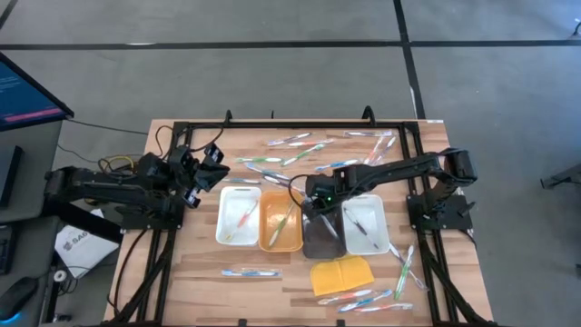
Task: Pick & Place Toothbrushes
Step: Put the blue toothbrush into the black bin
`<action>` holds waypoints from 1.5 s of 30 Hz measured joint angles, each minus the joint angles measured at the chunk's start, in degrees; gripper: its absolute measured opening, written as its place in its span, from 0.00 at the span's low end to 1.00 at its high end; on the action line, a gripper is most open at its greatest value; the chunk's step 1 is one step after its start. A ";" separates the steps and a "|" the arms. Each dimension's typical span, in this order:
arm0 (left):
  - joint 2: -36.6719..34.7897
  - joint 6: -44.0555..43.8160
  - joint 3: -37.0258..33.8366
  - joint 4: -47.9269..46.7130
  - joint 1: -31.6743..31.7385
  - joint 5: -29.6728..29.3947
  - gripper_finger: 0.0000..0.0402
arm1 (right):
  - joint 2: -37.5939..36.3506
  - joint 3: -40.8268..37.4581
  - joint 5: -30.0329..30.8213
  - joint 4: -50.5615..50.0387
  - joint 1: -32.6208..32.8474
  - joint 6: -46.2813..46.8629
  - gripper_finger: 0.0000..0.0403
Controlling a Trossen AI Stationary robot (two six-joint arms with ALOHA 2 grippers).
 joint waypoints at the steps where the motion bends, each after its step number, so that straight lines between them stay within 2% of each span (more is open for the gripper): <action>1: -0.01 0.00 0.00 0.00 0.00 0.00 0.11 | 0.00 0.00 -0.06 -0.02 0.35 0.23 0.04; 31: 0.01 -0.06 0.00 0.03 -0.04 0.00 0.11 | 0.00 0.00 4.26 -0.33 4.70 2.96 0.03; 39: 0.21 -0.07 -0.02 -0.03 -0.02 0.00 0.11 | 4.39 0.52 2.02 1.09 4.02 1.55 0.04; 45: 0.26 -0.08 0.00 0.22 -0.09 0.00 0.11 | 6.48 2.86 0.35 -2.20 3.94 -0.58 0.05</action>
